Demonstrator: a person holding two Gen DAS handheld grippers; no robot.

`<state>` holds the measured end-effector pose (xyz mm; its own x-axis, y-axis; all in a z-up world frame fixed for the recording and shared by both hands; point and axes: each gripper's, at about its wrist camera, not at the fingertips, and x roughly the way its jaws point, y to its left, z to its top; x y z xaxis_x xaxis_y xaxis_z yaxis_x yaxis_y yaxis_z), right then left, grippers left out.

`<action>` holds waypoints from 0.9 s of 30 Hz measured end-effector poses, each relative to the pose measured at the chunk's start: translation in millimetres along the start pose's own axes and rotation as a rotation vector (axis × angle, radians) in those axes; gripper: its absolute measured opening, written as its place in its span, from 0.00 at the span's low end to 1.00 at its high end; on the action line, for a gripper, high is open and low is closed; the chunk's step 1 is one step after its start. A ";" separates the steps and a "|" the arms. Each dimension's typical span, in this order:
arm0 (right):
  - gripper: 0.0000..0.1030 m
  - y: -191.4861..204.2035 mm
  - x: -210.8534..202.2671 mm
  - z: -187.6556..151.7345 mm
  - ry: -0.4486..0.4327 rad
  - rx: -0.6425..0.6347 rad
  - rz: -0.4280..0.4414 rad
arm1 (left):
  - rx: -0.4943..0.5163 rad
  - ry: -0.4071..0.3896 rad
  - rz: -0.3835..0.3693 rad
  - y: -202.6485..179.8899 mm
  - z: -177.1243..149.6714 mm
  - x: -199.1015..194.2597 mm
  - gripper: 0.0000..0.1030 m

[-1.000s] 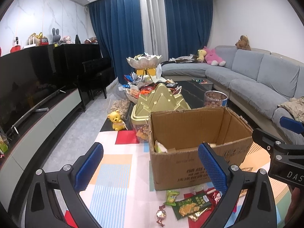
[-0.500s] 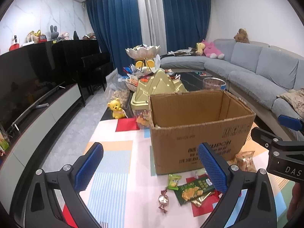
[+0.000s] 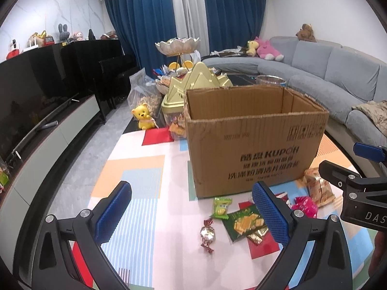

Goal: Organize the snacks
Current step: 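Withdraw both grippers from the box back toward the remaining snacks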

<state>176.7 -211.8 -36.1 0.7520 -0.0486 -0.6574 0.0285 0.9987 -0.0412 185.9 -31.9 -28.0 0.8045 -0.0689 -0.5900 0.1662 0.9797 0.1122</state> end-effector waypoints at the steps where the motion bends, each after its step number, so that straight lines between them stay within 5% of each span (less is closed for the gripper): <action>1: 0.88 0.9 2.1 -2.7 0.008 -0.002 0.003 | 0.002 0.005 0.001 0.2 -0.8 0.1 0.99; 27: 0.88 8.6 49.1 -49.4 0.143 -0.015 -0.004 | 0.003 0.134 0.005 2.1 -51.5 45.1 0.95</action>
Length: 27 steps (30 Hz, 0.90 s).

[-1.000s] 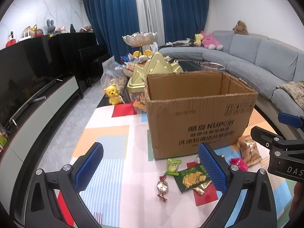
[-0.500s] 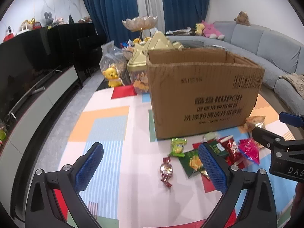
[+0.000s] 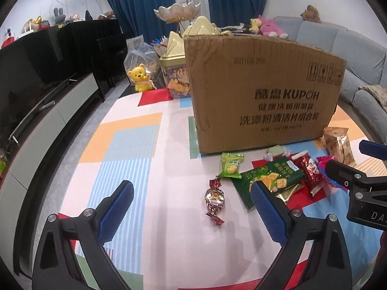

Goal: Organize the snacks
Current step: 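Withdraw both grippers from the box back toward the remaining snacks, then grasp the wrapped candy with the left gripper while the right grasps the pink packet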

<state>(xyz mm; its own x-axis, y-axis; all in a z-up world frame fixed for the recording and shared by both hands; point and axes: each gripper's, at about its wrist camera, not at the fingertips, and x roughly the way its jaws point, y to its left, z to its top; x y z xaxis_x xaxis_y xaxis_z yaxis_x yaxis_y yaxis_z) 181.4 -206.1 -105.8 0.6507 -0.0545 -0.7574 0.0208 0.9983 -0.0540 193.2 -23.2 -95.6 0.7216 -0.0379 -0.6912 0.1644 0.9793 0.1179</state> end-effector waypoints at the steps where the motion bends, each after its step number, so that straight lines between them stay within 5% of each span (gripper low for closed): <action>1: 0.88 0.1 1.5 -1.0 0.003 0.000 -0.001 | 0.001 0.005 -0.001 -0.2 -1.2 2.6 0.95; 10: 0.87 3.1 19.9 -7.6 0.041 -0.006 -0.004 | 0.001 0.039 -0.009 -1.6 -11.0 22.6 0.88; 27: 0.65 -1.9 39.7 -10.1 0.097 0.067 0.059 | -0.020 0.079 -0.076 -3.5 -8.5 40.4 0.70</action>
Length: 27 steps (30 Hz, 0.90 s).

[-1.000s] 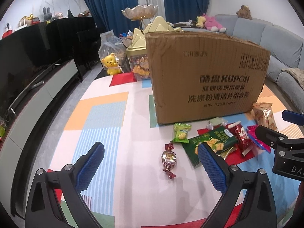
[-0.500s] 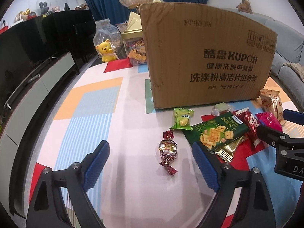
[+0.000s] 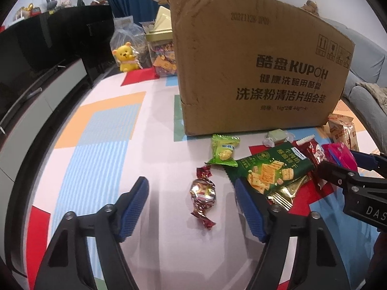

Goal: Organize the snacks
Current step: 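Grasp the wrapped candy with the left gripper while the right grasps the pink packet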

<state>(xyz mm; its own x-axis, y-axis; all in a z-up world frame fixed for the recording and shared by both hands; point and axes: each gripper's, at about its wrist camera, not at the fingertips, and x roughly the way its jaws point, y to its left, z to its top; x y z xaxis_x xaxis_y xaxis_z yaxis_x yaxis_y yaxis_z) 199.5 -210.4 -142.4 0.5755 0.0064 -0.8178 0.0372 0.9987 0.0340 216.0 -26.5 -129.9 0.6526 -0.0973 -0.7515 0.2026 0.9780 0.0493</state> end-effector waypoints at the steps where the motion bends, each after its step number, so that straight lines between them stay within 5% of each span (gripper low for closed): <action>1: 0.63 0.4 -0.3 0.3 0.001 0.006 0.007 | -0.001 0.003 -0.004 -0.3 0.3 0.6 0.69; 6: 0.53 -3.9 -2.7 3.4 0.005 0.030 0.046 | 0.001 0.007 -0.023 -4.5 0.4 1.3 0.60; 16: 0.30 -11.5 -13.9 3.7 0.001 0.038 0.083 | 0.007 0.024 -0.068 -12.3 -2.9 -0.3 0.23; 27: 0.24 -5.8 -29.9 2.9 -0.034 0.026 0.083 | 0.009 0.007 -0.073 -14.7 -5.0 -10.7 0.22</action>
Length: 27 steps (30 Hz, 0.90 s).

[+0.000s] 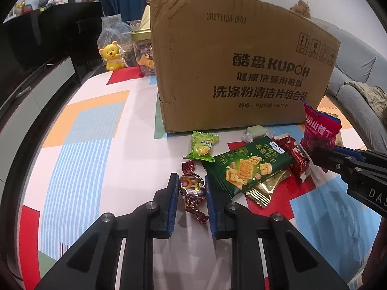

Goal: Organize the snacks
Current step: 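Grasp the wrapped candy with the left gripper while the right grasps the pink packet, then lift the candy and pink packet and carry them toward the box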

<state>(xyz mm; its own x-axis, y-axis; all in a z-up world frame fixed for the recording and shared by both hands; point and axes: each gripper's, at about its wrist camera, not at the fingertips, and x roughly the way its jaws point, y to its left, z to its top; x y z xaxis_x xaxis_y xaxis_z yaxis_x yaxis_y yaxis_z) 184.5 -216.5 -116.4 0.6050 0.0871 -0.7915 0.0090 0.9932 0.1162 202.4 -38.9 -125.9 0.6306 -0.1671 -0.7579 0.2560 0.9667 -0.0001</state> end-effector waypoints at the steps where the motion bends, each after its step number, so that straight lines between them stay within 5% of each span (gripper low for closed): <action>1: 0.24 0.1 -1.1 0.4 -0.003 -0.001 -0.001 | 0.000 -0.002 0.000 0.0 0.2 -1.5 0.22; 27: 0.24 9.8 -47.4 8.4 -0.097 -0.014 0.012 | -0.015 -0.094 0.017 0.4 12.8 -50.5 0.22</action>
<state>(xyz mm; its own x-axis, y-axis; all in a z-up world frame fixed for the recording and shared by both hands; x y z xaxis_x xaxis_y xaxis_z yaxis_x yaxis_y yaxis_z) 162.5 -211.6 -72.7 0.6793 0.0917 -0.7281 -0.0091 0.9931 0.1166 180.1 -32.6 -79.2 0.7011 -0.1672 -0.6931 0.2338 0.9723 0.0019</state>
